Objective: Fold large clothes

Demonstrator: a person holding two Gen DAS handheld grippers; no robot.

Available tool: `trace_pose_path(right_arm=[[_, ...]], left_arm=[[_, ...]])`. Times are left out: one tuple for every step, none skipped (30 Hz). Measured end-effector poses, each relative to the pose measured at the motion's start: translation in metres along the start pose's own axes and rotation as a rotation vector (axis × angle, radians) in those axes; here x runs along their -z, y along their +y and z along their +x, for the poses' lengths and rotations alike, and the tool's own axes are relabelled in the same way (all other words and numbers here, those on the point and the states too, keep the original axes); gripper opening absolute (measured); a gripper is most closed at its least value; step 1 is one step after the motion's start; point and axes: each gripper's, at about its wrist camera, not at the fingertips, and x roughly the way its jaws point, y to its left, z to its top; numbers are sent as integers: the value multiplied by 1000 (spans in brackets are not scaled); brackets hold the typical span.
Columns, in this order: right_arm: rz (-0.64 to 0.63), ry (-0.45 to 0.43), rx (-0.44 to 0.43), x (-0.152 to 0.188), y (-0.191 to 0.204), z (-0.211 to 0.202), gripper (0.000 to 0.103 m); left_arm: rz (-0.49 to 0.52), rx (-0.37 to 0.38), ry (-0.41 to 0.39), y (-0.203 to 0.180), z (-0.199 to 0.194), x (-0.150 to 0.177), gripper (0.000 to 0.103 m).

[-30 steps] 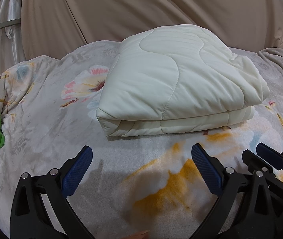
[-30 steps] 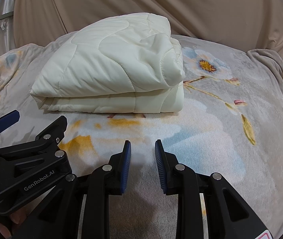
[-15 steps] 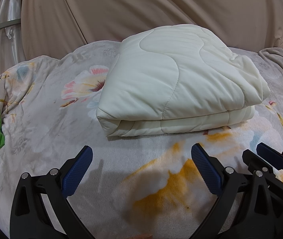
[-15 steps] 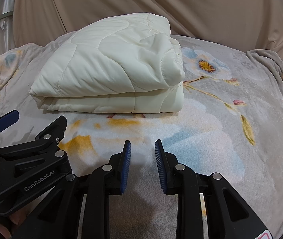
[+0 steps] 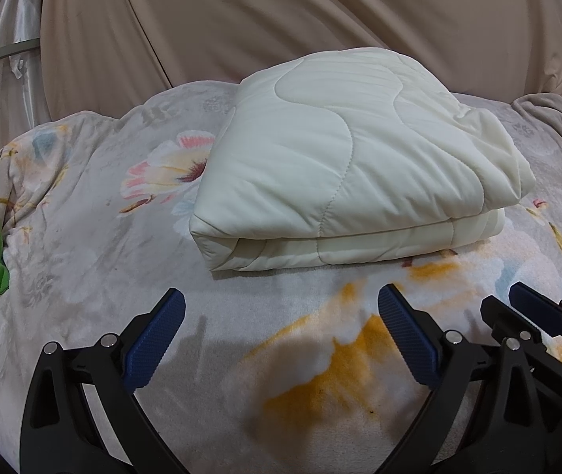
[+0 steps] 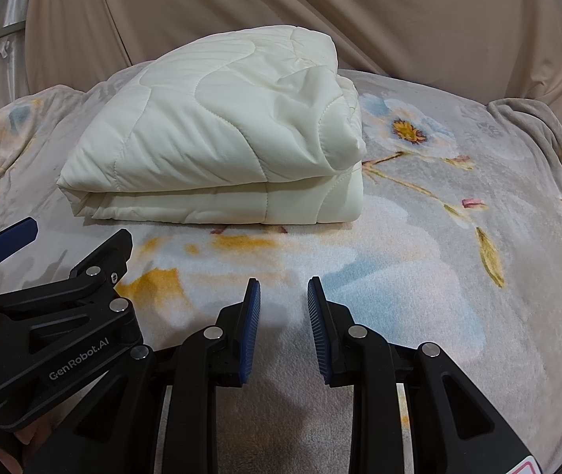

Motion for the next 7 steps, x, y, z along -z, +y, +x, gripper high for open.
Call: trace_pose_path(right_arm=[[-1,1,-1,0,0,0,26],[-2,2,0,0,-1,0,26],[-2,1,2,0,-1,0,26],[-1,1,2,0,-2,0,26],[-1,1,2,0,-4,-1,26],[-1,1,3,0,-3,-1,26],[-2,1,4,0,-4,-1,26]], left_arm=[[2,-5,1,-1,0,0,96],[4,-7,2,-1,0,0,96],[5,-7,3,-1,0,0,96],[5,-5,3,-1,0,0,96],[4,-6,3,-2,0,0,96],[4,-7,4,-2,0,0,96],[5,-9,3,-2,0,0,96]])
